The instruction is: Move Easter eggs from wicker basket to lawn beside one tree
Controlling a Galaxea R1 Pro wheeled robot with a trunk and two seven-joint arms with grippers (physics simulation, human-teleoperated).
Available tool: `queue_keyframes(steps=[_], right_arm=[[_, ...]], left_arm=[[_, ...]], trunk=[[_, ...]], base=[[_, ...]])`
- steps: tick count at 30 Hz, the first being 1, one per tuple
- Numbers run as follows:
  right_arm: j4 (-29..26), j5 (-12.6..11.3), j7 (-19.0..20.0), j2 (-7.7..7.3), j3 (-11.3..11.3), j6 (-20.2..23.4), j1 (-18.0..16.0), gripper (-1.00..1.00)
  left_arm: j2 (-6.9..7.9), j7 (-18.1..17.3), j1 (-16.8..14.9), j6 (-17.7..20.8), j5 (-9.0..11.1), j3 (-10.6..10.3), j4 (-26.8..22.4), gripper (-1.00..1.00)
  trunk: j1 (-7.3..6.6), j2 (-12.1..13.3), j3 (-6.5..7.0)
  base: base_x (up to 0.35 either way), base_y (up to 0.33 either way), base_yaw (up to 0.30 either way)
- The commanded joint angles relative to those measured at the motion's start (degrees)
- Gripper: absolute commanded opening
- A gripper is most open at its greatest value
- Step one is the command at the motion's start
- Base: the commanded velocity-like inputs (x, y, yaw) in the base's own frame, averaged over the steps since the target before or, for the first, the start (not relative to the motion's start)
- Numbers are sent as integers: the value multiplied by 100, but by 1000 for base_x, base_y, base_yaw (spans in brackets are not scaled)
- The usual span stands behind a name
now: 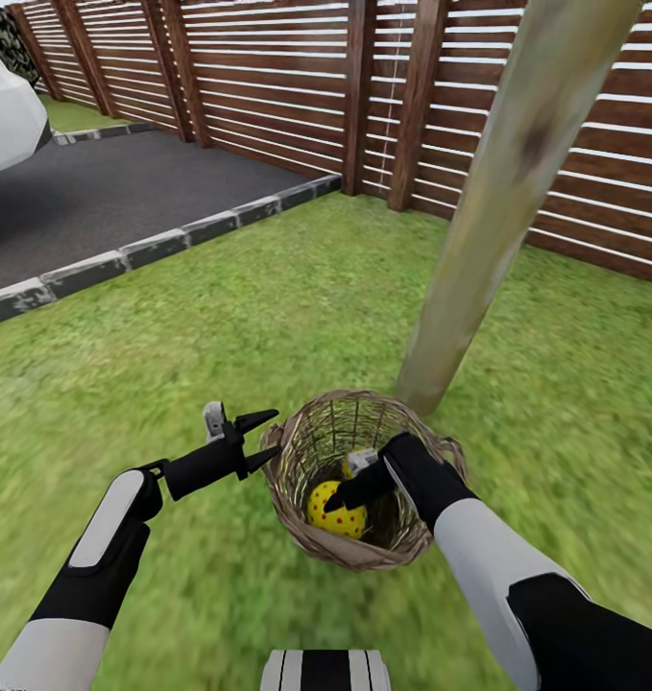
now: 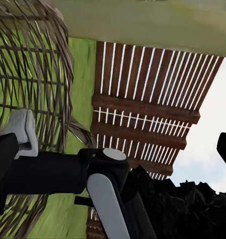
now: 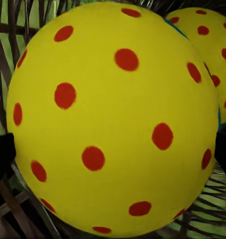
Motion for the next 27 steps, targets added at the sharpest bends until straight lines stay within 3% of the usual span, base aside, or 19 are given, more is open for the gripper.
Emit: queue_keyframes(steps=[1,27], right_arm=[[-8,85,47,1,4,0,-1,-100],[-23,73,64,-29,10,46,-1,-100]], left_arm=[[3,20,0,15,-293,-4,29,100],[3,26,0,15,-295,-3,37,100]], trunk=[[-2,1,18],[-69,35,594]], base=[[0,0,0],[0,0,0]])
